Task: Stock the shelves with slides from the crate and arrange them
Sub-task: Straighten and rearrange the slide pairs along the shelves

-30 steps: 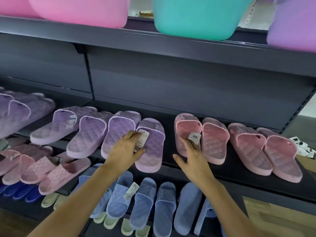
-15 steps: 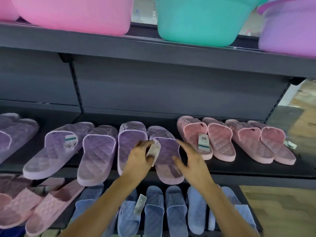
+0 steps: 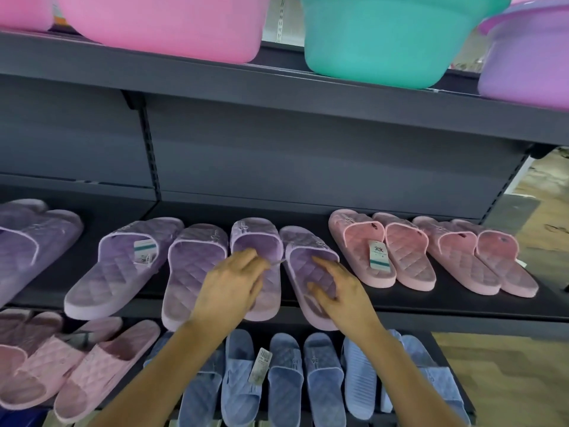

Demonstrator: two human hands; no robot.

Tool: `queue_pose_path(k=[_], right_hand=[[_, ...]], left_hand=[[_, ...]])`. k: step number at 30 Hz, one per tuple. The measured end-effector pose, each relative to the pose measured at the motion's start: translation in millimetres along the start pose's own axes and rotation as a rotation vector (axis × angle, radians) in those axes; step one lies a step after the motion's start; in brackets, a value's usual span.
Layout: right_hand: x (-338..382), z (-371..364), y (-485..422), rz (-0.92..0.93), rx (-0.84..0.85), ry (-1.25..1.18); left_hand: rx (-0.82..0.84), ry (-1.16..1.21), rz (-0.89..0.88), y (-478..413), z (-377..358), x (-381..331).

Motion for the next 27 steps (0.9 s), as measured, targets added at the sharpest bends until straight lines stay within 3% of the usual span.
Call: queue_pose_path(k=[2, 7, 15, 17, 20, 22, 25, 27], right_hand=[[-4.2, -1.4, -1.6, 0.006, 0.003, 0.014], [-11.1, -10.3, -6.0, -0.011, 0.066, 0.006], [7.4, -32.9, -24.1, -0.129, 0.17, -0.391], [5.0, -37.5, -28.3, -0.174, 0.152, -0.411], [-1.7, -38.4, -28.0, -0.236, 0.133, -0.448], [-5.3, -33.4, -28.9, -0.223, 0.107, -0.375], [-7.3, -23.7, -32.7, -0.137, 0.059, -0.095], [-8.5, -19.2, -33.6, -0.094, 0.035, -0.057]], left_hand=[[0.098, -0.092, -0.131, 11.0, -12.3, -7.2], [0.155, -0.078, -0.119, 23.5, -18.5, 0.7], [0.142, -0.01, -0.073, 24.8, -12.4, -5.6], [0.116, 0.015, -0.02, 23.3, -9.8, -3.7], [0.007, 0.154, 0.198, 22.7, 0.9, 16.1], [-0.028, 0.109, 0.212, 20.4, 5.6, 19.7], [0.103, -0.074, 0.076, 20.7, -11.2, 7.7], [0.18, -0.141, 0.049, 22.8, -27.3, 8.6]])
Point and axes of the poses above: each hand's wrist, its own y-axis away from the middle knuckle, its own z-axis out of the back of the hand, x = y × z, the point moved 9 cm from there along -y, towards the middle knuckle, and after that the axes turned 3 degrees about y, right-handed, at the moved point
